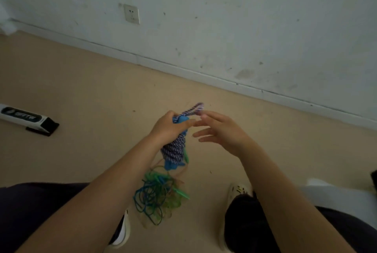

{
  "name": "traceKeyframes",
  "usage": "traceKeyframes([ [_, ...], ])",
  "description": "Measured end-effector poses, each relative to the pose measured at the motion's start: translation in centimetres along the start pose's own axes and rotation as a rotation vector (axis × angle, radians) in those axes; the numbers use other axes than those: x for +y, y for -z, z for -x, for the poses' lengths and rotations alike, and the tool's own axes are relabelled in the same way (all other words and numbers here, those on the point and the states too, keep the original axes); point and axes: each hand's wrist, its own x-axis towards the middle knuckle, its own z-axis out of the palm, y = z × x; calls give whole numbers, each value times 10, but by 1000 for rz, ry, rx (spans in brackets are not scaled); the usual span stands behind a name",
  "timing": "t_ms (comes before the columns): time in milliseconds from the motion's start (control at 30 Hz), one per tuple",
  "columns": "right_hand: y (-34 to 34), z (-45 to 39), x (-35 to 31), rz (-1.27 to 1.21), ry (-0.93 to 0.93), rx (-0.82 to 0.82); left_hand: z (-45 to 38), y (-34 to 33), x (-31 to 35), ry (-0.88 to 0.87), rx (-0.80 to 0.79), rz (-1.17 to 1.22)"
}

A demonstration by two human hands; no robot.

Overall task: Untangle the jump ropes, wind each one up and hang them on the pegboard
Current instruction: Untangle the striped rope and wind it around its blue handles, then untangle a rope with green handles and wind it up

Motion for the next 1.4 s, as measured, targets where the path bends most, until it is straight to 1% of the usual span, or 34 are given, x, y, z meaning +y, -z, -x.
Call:
traceKeyframes([
  [33,4,-10,5,-29,8,26,-16,1,-10,59,37,113],
  [100,8,-34,28,38,-45,86,-45,-1,-29,174,124,391],
  [167,3,-61,58,146,-198,66,-75,-9,-47,253,209,657],
  [200,-1,-74,73,135,-266,33,-89,-13,-55,274,253,758],
  [233,-4,-89,88,71,-310,18,-103,-18,-64,298,297,820],
  [300,-7,-122,112,-117,-335,70,-129,-27,-86,339,345,876],
  [367,-4,-157,136,-209,-325,172,-150,-36,-116,377,308,906],
  [433,1,-189,161,-209,-339,213,-168,-45,-152,427,245,856],
  [533,5,-230,193,-176,-389,188,-186,-54,-193,497,195,760],
  [600,6,-255,205,-187,-377,199,-201,-56,-210,481,216,764],
  [667,10,-275,211,-254,-318,224,-215,-55,-223,434,243,754],
  [733,16,-283,219,-251,-302,255,-221,-54,-236,447,228,627],
  [767,19,-282,226,-181,-325,278,-220,-55,-243,477,206,496],
  [833,24,-271,245,53,-398,306,-208,-60,-255,517,140,197],
  [867,23,-264,255,186,-435,302,-201,-66,-261,509,97,115],
  [933,21,-250,273,476,-503,241,-184,-79,-269,471,-14,98],
  [1000,16,-237,289,742,-540,133,-175,-96,-276,403,-141,58],
  [1067,9,-225,301,863,-542,91,-168,-110,-281,304,-237,-103],
  [1100,7,-221,307,876,-541,100,-168,-117,-283,243,-248,-212],
  [1167,6,-215,316,834,-526,126,-165,-127,-288,163,-210,-382],
  [1233,7,-211,319,690,-496,184,-159,-129,-288,190,-158,-456],
  [1267,9,-208,318,571,-490,226,-158,-128,-287,204,-156,-466],
  [1333,13,-200,308,281,-492,290,-154,-123,-283,223,-207,-435],
  [1400,18,-189,290,99,-492,283,-147,-113,-268,242,-249,-319],
])
